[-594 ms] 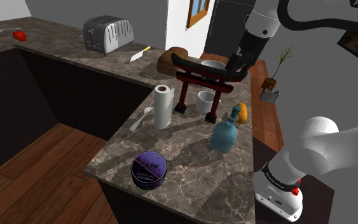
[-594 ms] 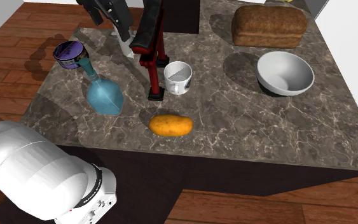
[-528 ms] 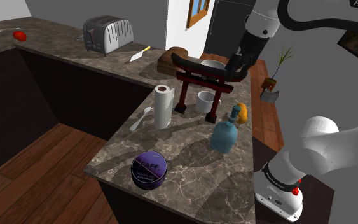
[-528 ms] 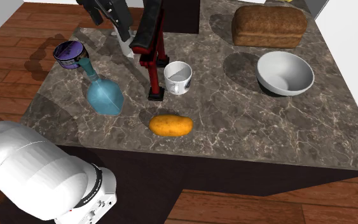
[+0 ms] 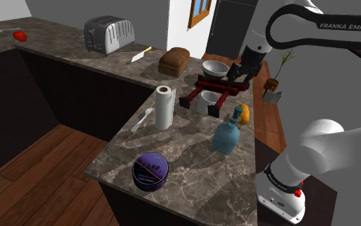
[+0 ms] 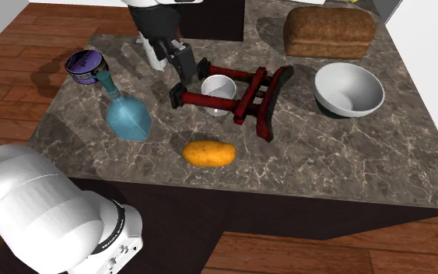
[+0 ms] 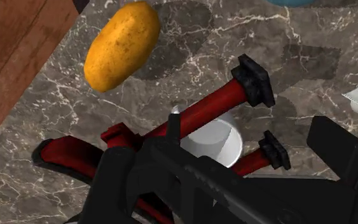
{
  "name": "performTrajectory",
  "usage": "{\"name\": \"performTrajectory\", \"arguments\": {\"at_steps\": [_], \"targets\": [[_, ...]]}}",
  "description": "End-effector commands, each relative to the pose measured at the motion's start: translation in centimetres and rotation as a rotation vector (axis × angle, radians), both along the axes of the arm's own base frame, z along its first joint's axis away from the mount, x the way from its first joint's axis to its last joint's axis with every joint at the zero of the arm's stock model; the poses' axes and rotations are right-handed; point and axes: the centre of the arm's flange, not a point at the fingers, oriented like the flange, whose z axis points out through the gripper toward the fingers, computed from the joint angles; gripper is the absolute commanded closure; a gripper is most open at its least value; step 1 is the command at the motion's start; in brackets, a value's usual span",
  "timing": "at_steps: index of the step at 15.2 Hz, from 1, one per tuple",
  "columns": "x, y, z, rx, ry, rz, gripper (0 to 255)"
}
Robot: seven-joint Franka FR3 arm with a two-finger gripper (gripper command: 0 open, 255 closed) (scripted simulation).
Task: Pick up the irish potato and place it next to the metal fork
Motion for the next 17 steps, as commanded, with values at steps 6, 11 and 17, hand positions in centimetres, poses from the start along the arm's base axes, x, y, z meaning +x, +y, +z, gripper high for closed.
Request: {"name": "performTrajectory", "arguments": {"at_steps": [6,11,17], "targets": [[-0.4,-6.6,-6.5,0.019,0.004,-0.227,0],[-1.6,-11.2,-11.1,0.033,0.008,-0.388,0],[-3.0,-14.8,-15.5,0.044,0.011,-0.522,0]]}}
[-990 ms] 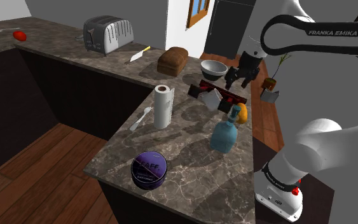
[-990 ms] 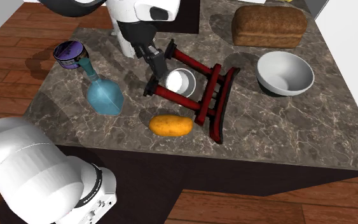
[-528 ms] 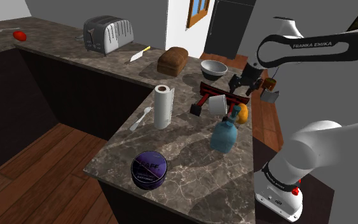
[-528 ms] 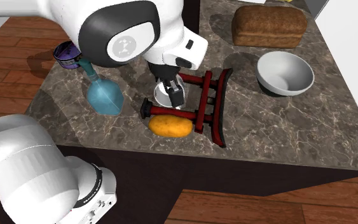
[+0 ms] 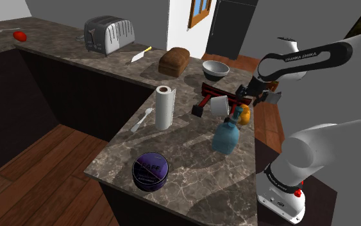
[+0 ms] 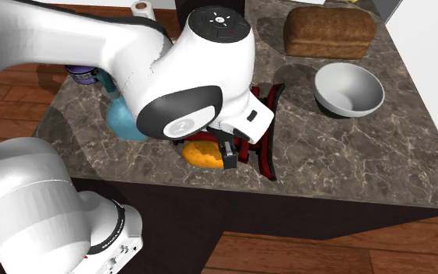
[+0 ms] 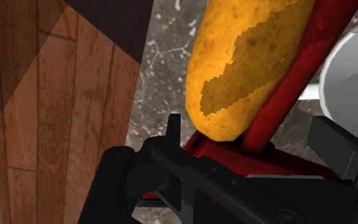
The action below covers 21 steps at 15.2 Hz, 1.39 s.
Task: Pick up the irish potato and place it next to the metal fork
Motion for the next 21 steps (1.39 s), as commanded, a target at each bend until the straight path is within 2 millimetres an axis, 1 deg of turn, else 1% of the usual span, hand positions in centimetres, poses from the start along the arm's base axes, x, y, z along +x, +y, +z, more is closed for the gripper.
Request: {"name": "performTrajectory", "arguments": {"at_steps": [1,5,6,14,15,21], "targets": [[-0.1,-0.1,-0.9,0.0,-0.001,-0.01,0],[0.1,-0.1,-3.0,0.0,-0.001,-0.01,0],[0.1,-0.1,-3.8,0.0,-0.001,-0.01,0],[0.1,-0.1,-3.8,0.0,-0.001,-0.01,0],[0.1,-0.1,-3.8,0.0,-0.001,-0.01,255],[0.0,-0.2,-3.7,0.0,-0.001,-0.01,255]]}}
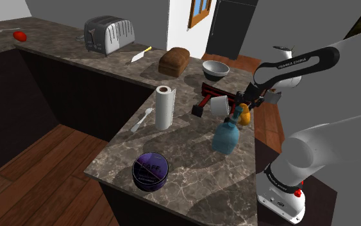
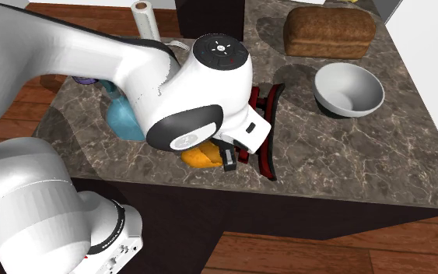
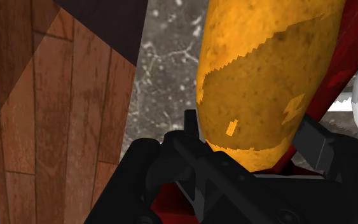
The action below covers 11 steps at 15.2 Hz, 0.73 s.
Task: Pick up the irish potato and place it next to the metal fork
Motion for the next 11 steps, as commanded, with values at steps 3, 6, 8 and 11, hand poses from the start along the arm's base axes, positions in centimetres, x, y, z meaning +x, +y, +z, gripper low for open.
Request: {"name": "performTrajectory", "arguments": {"at_steps": [3,6,8,11], "targets": [[0.0,0.1,-0.3,0.003,0.006,0.001,255],[0.0,0.1,1.2,0.003,0.006,0.001,255],[0.0,0.1,2.3,0.003,0.006,0.001,255],[0.0,0.1,3.9,0.003,0.006,0.001,255]]}}
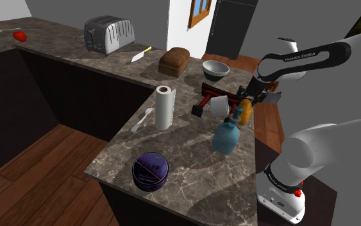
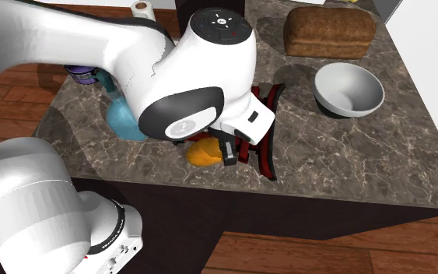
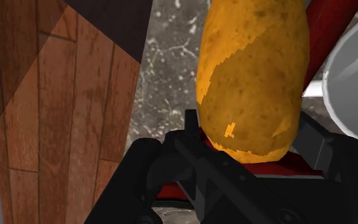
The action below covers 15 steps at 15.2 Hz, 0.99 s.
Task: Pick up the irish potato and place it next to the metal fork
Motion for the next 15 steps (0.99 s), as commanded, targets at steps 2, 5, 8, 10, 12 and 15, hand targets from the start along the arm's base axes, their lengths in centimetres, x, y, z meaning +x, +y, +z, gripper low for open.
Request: {"name": "performTrajectory", "arguments": {"at_steps": [2,5,8,10,12,15], "targets": [[0.0,0.1,1.6,0.0,0.001,0.0,255],[0.0,0.1,3.2,0.0,0.001,0.0,255],[0.0,0.1,4.8,0.0,0.001,0.0,255],[0.0,0.1,5.8,0.0,0.001,0.0,255],[0.0,0.1,6.9,0.0,0.001,0.0,255],[0.0,0.1,8.5,0.0,0.001,0.0,255]]}}
